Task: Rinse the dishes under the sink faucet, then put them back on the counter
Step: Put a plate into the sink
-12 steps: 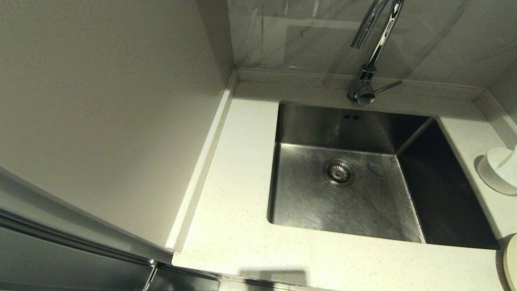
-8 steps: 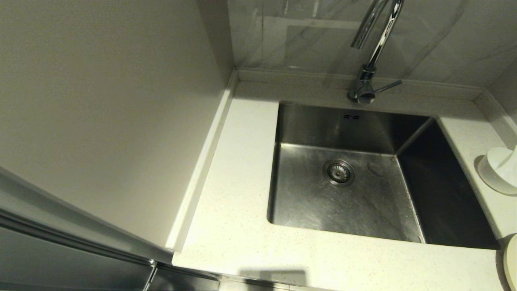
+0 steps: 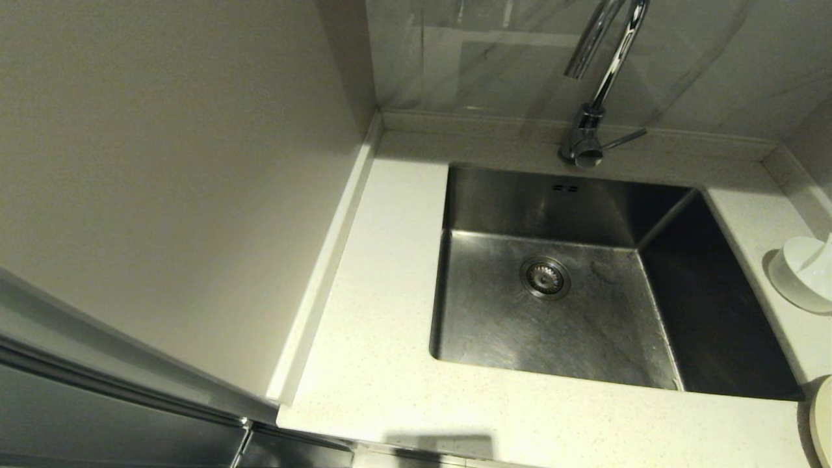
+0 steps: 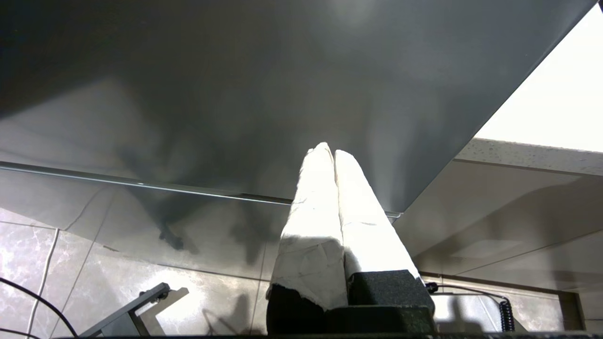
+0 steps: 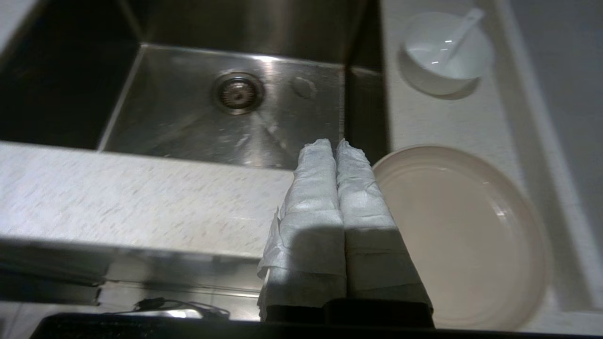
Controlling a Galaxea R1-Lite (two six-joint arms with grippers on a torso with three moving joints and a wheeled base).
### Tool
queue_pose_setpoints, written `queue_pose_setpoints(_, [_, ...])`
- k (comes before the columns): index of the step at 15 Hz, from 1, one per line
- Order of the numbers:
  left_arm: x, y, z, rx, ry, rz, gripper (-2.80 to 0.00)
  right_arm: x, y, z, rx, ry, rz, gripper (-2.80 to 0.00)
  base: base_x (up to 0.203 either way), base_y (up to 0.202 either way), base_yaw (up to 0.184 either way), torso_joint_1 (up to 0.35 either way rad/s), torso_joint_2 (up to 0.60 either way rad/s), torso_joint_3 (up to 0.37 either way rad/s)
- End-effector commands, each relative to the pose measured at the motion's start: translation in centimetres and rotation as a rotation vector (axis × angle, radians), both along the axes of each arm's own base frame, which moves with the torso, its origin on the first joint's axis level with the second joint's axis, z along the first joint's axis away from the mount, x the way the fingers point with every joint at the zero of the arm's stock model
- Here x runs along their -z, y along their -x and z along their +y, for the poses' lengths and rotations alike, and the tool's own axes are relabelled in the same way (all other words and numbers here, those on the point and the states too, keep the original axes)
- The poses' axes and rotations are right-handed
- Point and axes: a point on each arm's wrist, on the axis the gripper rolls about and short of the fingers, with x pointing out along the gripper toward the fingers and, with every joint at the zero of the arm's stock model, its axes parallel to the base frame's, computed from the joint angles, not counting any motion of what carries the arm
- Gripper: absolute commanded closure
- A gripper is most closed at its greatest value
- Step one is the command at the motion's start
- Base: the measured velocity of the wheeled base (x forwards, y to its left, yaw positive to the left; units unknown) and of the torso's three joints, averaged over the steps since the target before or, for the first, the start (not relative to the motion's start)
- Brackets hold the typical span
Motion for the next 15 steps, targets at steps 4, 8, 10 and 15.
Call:
queue_pose_setpoints(4, [0.0, 0.0, 0.0, 0.000, 0.001, -0.003, 0.00, -8.1, -8.8, -0.6, 0.203, 0.008, 0.273, 0.00, 0.000, 0.000, 0.000, 0.000, 0.00, 0.000])
queue_pose_setpoints(8, [0.0, 0.0, 0.0, 0.000, 0.001, -0.003, 0.00, -13.5, -12.6, -1.9, 0.401, -0.129, 0.395, 0.00, 0.000, 0.000, 0.000, 0.000, 0.00, 0.000])
queue_pose_setpoints(10, [0.0, 0.0, 0.0, 0.000, 0.001, -0.003, 0.00, -14.7, -12.6, -2.0, 0.398, -0.283, 0.519, 0.00, 0.000, 0.000, 0.000, 0.000, 0.00, 0.000])
queue_pose_setpoints(15, [0.0, 0.0, 0.0, 0.000, 0.001, -0.003, 0.00, -14.4, -15.9, -2.9, 0.429, -0.724, 0.782, 0.00, 0.000, 0.000, 0.000, 0.000, 0.00, 0.000])
